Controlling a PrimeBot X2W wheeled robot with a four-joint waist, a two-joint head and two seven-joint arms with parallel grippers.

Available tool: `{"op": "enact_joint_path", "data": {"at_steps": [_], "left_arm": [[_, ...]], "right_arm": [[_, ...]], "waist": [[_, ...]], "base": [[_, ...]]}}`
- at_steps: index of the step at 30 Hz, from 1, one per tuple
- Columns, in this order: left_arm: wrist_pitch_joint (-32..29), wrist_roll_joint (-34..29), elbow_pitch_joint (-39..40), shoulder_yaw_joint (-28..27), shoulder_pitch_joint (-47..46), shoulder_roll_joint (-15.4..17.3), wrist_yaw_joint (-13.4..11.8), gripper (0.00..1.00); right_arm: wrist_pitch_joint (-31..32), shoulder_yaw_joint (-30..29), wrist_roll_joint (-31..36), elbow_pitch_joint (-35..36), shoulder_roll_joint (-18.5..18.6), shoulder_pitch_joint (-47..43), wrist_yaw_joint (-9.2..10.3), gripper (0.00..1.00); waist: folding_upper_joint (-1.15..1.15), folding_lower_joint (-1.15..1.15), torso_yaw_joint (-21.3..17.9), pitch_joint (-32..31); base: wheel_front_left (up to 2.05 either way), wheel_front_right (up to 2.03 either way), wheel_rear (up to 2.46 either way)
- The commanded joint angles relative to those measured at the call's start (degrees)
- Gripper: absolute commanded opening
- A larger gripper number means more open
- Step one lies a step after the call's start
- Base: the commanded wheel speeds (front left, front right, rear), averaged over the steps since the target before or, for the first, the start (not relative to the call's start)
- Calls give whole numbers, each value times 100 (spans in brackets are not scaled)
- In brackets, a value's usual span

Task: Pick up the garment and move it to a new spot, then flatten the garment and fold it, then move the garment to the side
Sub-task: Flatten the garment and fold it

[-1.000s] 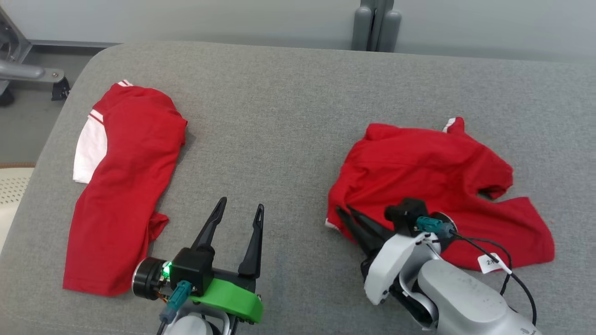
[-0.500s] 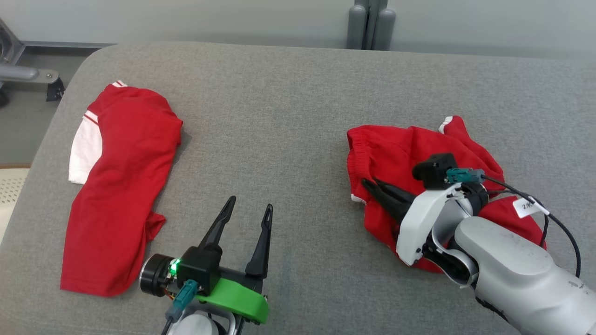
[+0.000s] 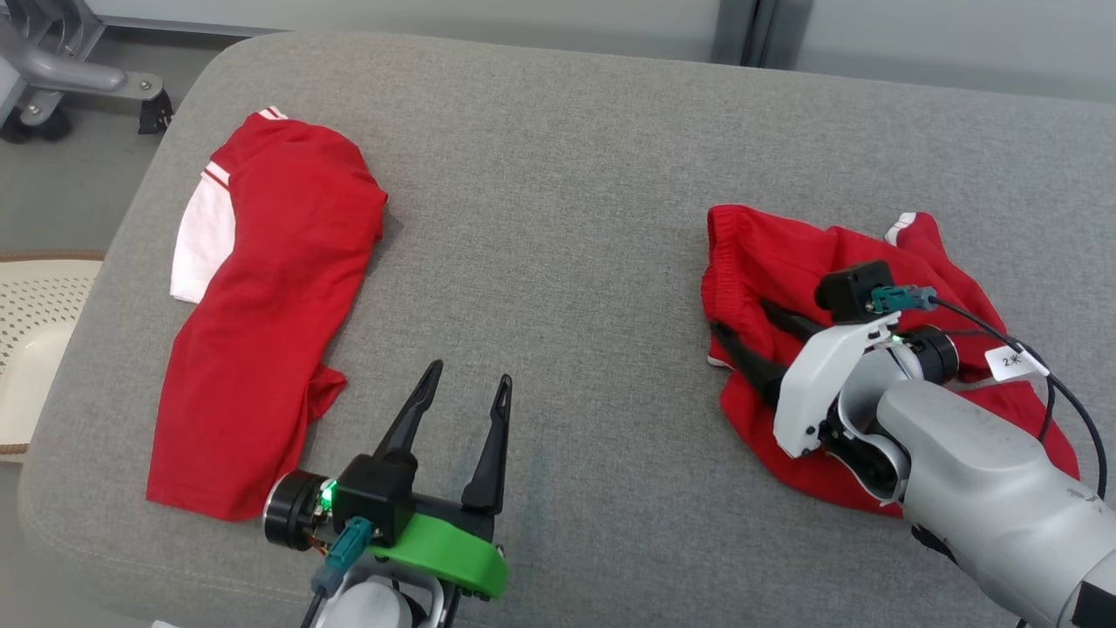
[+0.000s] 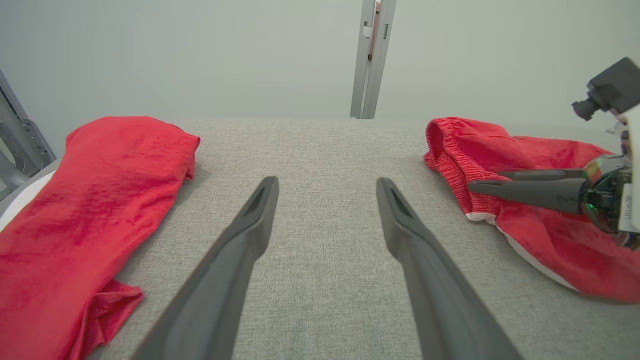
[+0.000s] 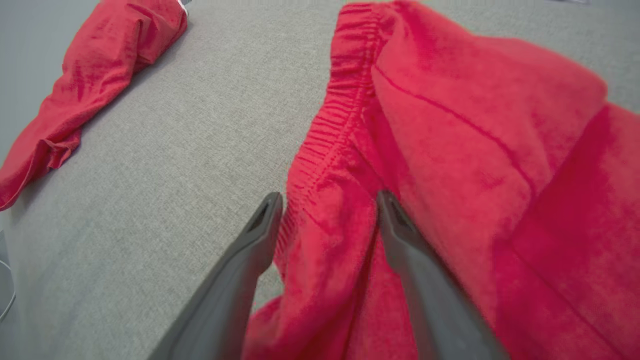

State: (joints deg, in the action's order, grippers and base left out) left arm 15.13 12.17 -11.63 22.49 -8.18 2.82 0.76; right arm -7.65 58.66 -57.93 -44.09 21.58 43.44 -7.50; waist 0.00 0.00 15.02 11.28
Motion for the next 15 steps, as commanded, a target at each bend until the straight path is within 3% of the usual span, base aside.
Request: {"op": "enact_joint_path", "data": {"at_steps": [1,10,15], "left_arm": [[3,11,-13,-32,-65,13,-22,100],[3,-148,-37,-367,50,13,30,100],[3,-235,19,-635,104,13,72,100]], "right_arm": [[-163,45,59,-96,13,104,1,100],[-726,-100,184,145,-74,-45,1,100],[-752,-978,758,750,134,-508,1,100]], "waist": [[0,0,-82,-33],[0,0,-708,-300],[0,0,-1140,-440]], "base": [[0,0,0],[0,0,0],[0,0,0]]}}
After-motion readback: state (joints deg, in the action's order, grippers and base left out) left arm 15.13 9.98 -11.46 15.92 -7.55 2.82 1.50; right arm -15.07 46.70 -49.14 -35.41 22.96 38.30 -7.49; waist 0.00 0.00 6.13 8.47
